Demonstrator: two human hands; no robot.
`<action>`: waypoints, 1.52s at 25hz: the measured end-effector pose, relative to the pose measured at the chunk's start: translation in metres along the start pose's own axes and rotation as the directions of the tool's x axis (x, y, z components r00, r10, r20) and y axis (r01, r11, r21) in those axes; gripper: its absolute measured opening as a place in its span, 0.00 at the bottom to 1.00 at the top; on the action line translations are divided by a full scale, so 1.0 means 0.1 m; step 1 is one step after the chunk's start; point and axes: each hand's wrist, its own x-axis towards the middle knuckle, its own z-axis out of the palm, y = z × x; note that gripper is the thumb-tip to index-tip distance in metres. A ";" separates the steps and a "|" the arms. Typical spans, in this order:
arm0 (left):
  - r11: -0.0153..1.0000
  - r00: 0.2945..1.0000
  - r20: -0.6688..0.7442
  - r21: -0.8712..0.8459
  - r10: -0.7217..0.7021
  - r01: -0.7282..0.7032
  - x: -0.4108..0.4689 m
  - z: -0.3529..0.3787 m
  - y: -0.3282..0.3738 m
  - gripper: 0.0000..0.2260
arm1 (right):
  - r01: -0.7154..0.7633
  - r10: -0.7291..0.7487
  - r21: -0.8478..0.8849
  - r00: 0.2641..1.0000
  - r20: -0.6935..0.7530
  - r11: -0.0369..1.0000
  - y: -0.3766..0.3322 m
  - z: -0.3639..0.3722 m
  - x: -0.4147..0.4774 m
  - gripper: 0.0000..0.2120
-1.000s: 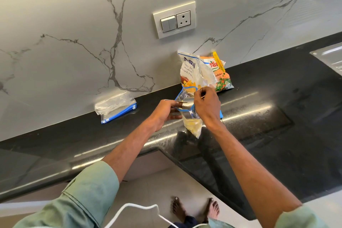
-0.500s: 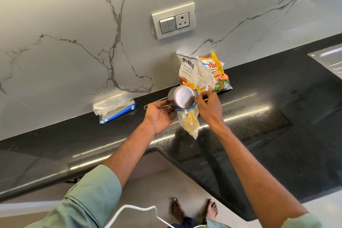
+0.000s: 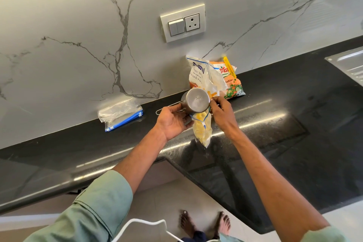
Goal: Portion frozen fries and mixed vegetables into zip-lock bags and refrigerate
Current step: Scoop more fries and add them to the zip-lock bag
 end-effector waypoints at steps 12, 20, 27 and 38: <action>0.999 0.998 0.068 -0.030 -0.011 0.013 0.16 -0.10 -0.07 0.12 | 0.029 -0.030 -0.034 0.999 -0.030 0.999 0.06 -0.02 0.02 0.08; 0.997 0.998 0.051 -0.056 0.048 -0.045 0.10 -0.02 -0.11 0.13 | 0.228 -0.320 -0.512 0.942 -0.099 0.828 0.05 -0.03 0.00 0.05; 0.996 0.996 0.070 -0.069 0.063 -0.058 0.06 0.01 -0.10 0.13 | 0.197 -0.291 -0.499 0.949 -0.119 0.844 0.06 -0.07 -0.01 0.05; 0.977 0.984 0.034 -0.128 0.175 -0.170 -0.11 -0.07 0.06 0.09 | 0.029 -0.161 -0.463 0.955 -0.249 0.886 0.10 -0.19 0.03 0.05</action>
